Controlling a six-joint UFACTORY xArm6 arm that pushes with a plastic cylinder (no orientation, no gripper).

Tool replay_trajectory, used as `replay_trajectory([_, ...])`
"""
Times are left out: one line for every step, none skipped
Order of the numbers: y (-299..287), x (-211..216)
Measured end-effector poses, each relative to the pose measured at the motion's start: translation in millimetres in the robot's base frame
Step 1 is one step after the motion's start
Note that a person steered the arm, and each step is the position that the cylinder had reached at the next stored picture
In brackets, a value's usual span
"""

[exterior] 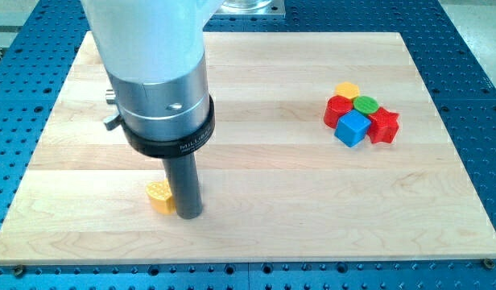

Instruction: Push the triangle close to the green star

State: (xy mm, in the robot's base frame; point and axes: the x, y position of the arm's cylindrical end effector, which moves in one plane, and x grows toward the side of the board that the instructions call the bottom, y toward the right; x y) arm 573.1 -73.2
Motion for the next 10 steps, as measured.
replay_trajectory([-4.2,21.9])
replay_trajectory([-7.4,9.9])
replay_trajectory([-7.4,-18.9])
replay_trajectory([-7.4,-41.2])
replay_trajectory([-7.4,-64.7])
replay_trajectory([-8.4,-90.7])
replay_trajectory([-12.1,-119.1])
replay_trajectory([-21.5,-117.4])
replay_trajectory([-46.9,-117.4])
replay_trajectory([-78.5,-117.3])
